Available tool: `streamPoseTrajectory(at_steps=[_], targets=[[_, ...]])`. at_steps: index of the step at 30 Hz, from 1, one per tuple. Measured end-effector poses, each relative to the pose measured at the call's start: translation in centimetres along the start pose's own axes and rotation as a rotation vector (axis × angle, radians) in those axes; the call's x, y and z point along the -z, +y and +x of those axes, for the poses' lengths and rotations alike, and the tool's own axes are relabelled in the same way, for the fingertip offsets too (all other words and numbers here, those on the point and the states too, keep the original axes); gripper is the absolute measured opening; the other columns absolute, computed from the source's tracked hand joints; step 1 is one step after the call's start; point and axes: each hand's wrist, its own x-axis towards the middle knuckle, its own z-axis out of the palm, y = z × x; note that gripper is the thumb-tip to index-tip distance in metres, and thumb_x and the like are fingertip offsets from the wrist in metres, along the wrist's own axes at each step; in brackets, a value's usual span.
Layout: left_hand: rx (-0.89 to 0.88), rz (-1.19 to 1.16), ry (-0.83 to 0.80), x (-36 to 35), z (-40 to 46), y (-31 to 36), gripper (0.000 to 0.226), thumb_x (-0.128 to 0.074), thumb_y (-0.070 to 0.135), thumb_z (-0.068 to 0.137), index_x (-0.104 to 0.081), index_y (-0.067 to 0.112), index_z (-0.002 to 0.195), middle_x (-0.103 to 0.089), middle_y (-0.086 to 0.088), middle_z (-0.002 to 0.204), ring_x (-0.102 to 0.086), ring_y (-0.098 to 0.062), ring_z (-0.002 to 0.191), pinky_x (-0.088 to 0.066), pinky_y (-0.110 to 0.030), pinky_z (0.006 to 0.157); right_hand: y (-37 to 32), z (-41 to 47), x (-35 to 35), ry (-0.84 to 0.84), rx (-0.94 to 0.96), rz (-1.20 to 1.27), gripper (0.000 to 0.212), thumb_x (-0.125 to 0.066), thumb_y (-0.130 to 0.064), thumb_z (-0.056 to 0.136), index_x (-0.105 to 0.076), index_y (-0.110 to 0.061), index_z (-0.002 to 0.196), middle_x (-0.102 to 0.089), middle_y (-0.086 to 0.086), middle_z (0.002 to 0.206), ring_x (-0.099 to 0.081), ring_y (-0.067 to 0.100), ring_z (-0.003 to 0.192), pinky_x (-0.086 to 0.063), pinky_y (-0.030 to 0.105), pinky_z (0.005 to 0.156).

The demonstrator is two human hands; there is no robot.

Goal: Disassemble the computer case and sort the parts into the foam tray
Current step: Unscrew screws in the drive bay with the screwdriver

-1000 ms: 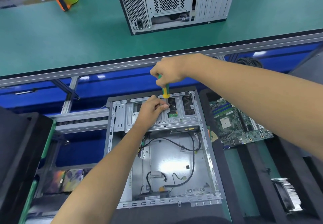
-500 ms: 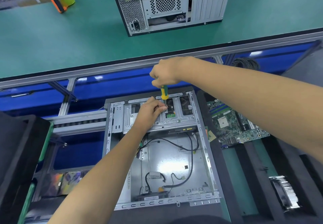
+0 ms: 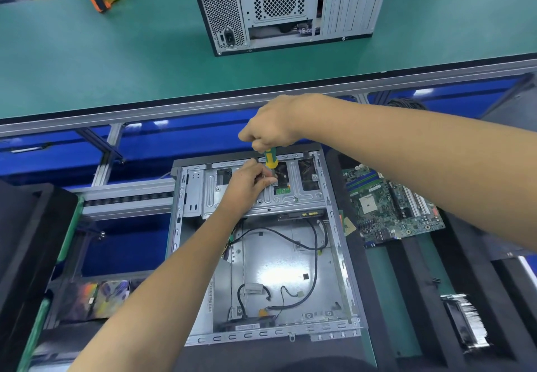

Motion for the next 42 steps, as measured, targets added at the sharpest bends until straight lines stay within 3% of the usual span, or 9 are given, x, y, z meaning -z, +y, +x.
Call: streamPoseTrajectory(at_steps=[8, 15, 19, 23, 26, 29, 35, 38, 42], targets=[[-0.008, -0.008, 0.001, -0.2, -0.1, -0.1, 0.011, -0.079, 0.023, 0.090, -0.070, 0.017, 0.088, -0.048, 0.010, 0.080, -0.050, -0.003, 0.069, -0.036, -0.010, 0.064, 0.2, -0.4, 0.2, -0.056, 0.120, 0.032, 0.008, -0.047, -0.017, 0.099, -0.042, -0.014, 0.093, -0.052, 0.008, 0.084, -0.042, 0.027, 0.075, -0.033, 0.038, 0.063], [0.036, -0.021, -0.030, -0.5, 0.0, -0.4, 0.022, -0.080, 0.030, 0.089, -0.068, 0.014, 0.080, -0.051, 0.011, 0.071, -0.046, -0.006, 0.063, -0.033, -0.016, 0.059, -1.1, 0.0, -0.9, 0.045, 0.292, -0.136, 0.025, -0.052, -0.005, 0.079, -0.053, -0.029, 0.073, -0.040, -0.009, 0.087, -0.035, 0.020, 0.088, -0.036, 0.041, 0.071], [-0.010, 0.003, -0.029, -0.2, -0.1, 0.0, 0.023, -0.078, 0.027, 0.090, -0.061, 0.019, 0.079, -0.050, 0.000, 0.079, -0.046, -0.013, 0.066, -0.033, -0.017, 0.061, -0.2, -0.1, -1.2, -0.010, 0.182, 0.321, 0.047, -0.069, -0.012, 0.083, -0.053, -0.035, 0.120, -0.055, 0.000, 0.106, -0.044, 0.004, 0.090, -0.043, 0.033, 0.070], [-0.003, 0.015, -0.011, -0.3, -0.1, -0.1, 0.025, -0.079, 0.028, 0.090, -0.058, 0.021, 0.077, -0.045, 0.006, 0.077, -0.043, -0.008, 0.064, -0.032, -0.015, 0.060, -0.1, -0.6, -1.9, 0.190, 0.090, 0.560, 0.022, -0.057, -0.024, 0.096, -0.054, -0.024, 0.117, -0.058, 0.006, 0.106, -0.048, -0.007, 0.090, -0.045, 0.031, 0.076], [-0.010, 0.029, -0.007, -0.4, -0.1, -0.2, 0.026, -0.079, 0.029, 0.090, -0.058, 0.020, 0.078, -0.044, 0.008, 0.076, -0.043, -0.008, 0.063, -0.033, -0.013, 0.060, -0.8, -0.9, -2.1, 0.210, -0.042, 0.102, 0.023, -0.045, -0.035, 0.102, -0.048, -0.017, 0.117, -0.050, 0.007, 0.100, -0.053, 0.023, 0.077, -0.035, 0.035, 0.061], [-0.024, 0.044, -0.008, -0.3, -0.1, -0.2, 0.028, -0.079, 0.030, 0.089, -0.055, 0.025, 0.076, -0.045, 0.009, 0.075, -0.043, -0.009, 0.064, -0.034, -0.011, 0.061, -2.0, -1.2, -1.2, 0.167, -0.149, -0.271, 0.027, -0.031, -0.033, 0.106, -0.048, -0.014, 0.099, -0.046, 0.005, 0.076, -0.038, 0.022, 0.057, -0.026, 0.032, 0.051], [-0.014, 0.044, -0.014, -0.5, 0.1, -0.4, 0.028, -0.078, 0.039, 0.088, -0.052, 0.037, 0.077, -0.048, 0.010, 0.075, -0.047, -0.008, 0.066, -0.033, -0.016, 0.059, -1.4, -1.1, -0.7, 0.136, 0.025, 0.060, 0.014, -0.055, -0.020, 0.091, -0.067, -0.026, 0.087, -0.044, -0.009, 0.085, -0.048, 0.012, 0.080, -0.028, 0.030, 0.056], [-0.011, 0.042, -0.013, -0.5, 0.1, -0.3, 0.021, -0.078, 0.040, 0.088, -0.059, 0.032, 0.082, -0.047, 0.010, 0.073, -0.048, -0.007, 0.066, -0.034, -0.016, 0.059, -1.1, -1.0, -0.8, 0.088, 0.072, 0.173, 0.038, -0.062, -0.013, 0.084, -0.070, -0.042, 0.108, -0.043, -0.011, 0.090, -0.048, 0.011, 0.086, -0.035, 0.032, 0.058], [-0.039, 0.044, 0.019, -0.4, 0.0, -0.4, 0.020, -0.079, 0.038, 0.088, -0.060, 0.031, 0.083, -0.044, 0.012, 0.073, -0.047, -0.005, 0.066, -0.033, -0.012, 0.059, -1.1, -0.7, -1.6, 0.240, -0.004, -0.158, 0.037, -0.050, -0.046, 0.098, -0.048, -0.027, 0.130, -0.056, -0.001, 0.095, -0.052, 0.025, 0.076, -0.033, 0.034, 0.057]])
